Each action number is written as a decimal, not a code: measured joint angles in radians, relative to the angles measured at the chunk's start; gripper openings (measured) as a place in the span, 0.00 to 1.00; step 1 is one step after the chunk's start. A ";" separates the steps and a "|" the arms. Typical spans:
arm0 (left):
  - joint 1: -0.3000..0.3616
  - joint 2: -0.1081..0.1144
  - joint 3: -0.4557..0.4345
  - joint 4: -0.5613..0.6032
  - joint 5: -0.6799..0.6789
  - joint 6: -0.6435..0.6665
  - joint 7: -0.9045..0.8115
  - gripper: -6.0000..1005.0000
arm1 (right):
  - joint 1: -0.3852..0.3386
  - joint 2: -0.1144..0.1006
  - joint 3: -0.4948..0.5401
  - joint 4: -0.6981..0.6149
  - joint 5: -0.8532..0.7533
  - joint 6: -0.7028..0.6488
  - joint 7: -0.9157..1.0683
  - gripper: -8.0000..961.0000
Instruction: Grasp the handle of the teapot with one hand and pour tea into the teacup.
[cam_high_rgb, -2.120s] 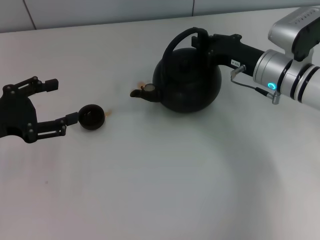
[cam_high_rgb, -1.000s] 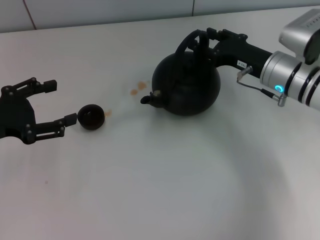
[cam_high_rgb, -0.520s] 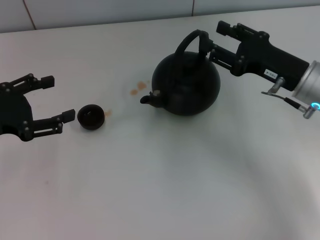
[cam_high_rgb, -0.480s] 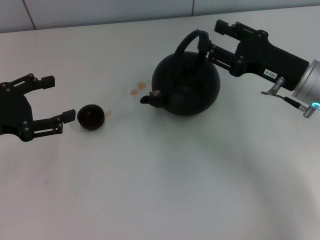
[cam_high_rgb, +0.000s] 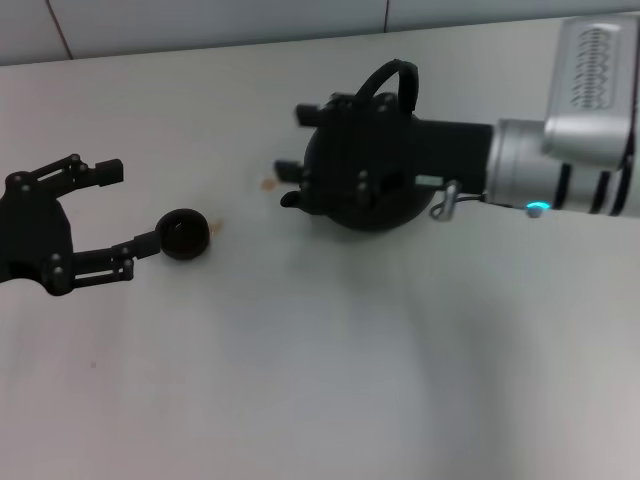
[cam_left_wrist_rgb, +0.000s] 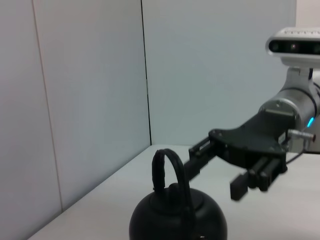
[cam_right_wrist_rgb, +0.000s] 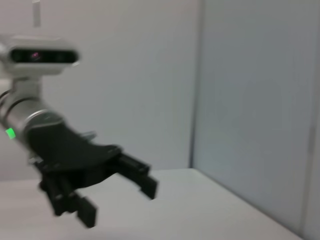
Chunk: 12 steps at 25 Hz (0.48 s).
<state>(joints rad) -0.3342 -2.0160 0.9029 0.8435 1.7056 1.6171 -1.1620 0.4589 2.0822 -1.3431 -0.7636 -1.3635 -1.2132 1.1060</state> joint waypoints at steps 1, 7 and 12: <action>0.002 0.000 -0.007 0.000 0.000 0.010 -0.001 0.87 | 0.002 0.000 -0.018 -0.009 -0.003 0.002 0.000 0.68; 0.004 -0.004 -0.038 -0.005 0.000 0.053 -0.003 0.87 | -0.024 0.005 -0.078 -0.060 -0.021 0.024 -0.003 0.68; 0.006 -0.004 -0.041 -0.008 0.000 0.056 -0.001 0.87 | -0.039 0.006 -0.091 -0.063 -0.040 0.028 -0.006 0.68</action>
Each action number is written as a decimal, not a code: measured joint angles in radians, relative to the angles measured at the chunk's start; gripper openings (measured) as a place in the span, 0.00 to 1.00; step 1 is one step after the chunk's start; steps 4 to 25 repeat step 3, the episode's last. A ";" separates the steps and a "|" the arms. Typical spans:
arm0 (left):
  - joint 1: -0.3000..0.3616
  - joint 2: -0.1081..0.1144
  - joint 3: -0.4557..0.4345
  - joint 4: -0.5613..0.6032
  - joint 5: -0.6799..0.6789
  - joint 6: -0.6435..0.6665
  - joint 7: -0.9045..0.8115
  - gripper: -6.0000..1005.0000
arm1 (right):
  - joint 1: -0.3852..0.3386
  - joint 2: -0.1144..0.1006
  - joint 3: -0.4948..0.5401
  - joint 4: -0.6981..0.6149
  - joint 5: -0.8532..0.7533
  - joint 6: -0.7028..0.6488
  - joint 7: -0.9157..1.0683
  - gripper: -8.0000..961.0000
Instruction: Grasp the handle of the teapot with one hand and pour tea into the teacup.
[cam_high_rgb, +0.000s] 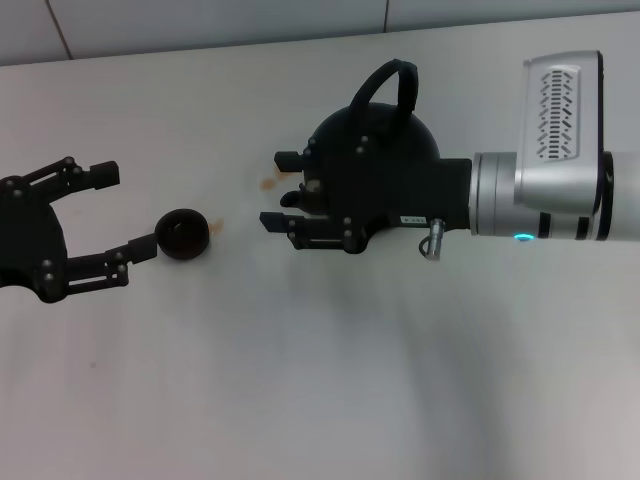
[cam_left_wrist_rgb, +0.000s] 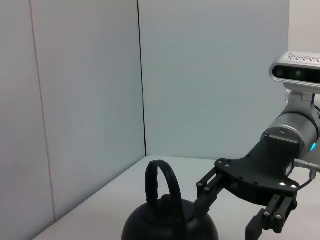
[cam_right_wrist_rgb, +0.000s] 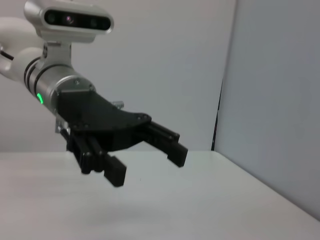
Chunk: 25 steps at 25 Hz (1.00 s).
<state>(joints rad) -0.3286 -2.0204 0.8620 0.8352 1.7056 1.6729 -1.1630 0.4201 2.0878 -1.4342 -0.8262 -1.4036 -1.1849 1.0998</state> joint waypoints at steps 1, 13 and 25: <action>0.000 0.000 0.000 0.000 0.000 0.000 0.000 0.87 | -0.004 0.000 -0.001 -0.001 0.000 0.000 0.000 0.68; 0.000 -0.002 0.000 -0.001 0.001 0.000 0.005 0.87 | -0.014 0.000 -0.001 -0.009 -0.001 0.000 -0.001 0.68; 0.000 -0.002 0.000 -0.001 0.001 0.000 0.005 0.87 | -0.014 0.000 -0.001 -0.009 -0.001 0.000 -0.001 0.68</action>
